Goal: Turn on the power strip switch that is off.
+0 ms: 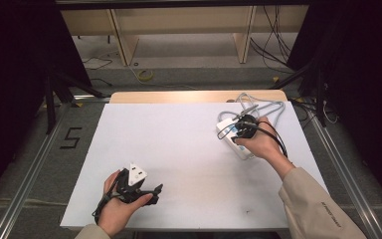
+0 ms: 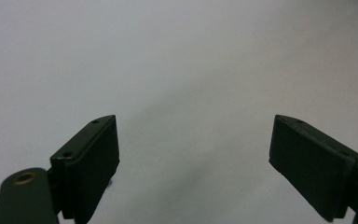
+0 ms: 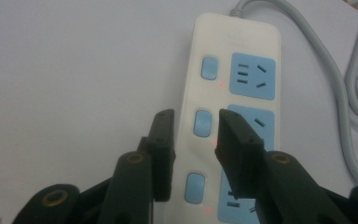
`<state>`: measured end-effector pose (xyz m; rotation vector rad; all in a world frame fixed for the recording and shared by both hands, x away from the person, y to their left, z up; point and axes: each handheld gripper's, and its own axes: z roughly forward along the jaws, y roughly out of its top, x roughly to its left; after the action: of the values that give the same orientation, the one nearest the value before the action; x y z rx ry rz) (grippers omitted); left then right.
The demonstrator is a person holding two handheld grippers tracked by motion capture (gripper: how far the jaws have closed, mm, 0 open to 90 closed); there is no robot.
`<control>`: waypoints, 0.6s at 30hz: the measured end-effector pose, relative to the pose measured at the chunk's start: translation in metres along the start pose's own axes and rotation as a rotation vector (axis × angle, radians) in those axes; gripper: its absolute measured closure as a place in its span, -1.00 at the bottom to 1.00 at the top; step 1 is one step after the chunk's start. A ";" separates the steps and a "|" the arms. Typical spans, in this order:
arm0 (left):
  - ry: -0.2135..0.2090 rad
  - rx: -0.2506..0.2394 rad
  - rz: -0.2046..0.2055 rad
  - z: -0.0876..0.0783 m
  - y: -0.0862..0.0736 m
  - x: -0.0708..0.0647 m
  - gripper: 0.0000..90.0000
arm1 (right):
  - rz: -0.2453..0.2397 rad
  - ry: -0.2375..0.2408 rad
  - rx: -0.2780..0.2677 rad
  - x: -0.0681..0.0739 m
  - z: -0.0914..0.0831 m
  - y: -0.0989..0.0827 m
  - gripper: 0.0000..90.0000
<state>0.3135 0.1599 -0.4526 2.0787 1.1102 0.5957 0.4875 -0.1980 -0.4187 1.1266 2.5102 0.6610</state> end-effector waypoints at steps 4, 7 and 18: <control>0.000 0.001 0.000 0.000 0.000 0.000 -0.66 | 0.007 0.013 -0.025 0.000 -0.006 -0.006 0.41; 0.002 -0.001 0.000 0.000 0.000 0.000 -0.66 | 0.015 0.025 -0.045 0.000 -0.012 -0.012 0.37; 0.003 0.003 -0.001 0.000 0.000 0.000 -0.66 | 0.028 0.061 -0.114 0.003 -0.034 -0.039 0.24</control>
<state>0.3135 0.1596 -0.4531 2.0797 1.1150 0.5976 0.4465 -0.2280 -0.4107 1.1193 2.4755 0.8468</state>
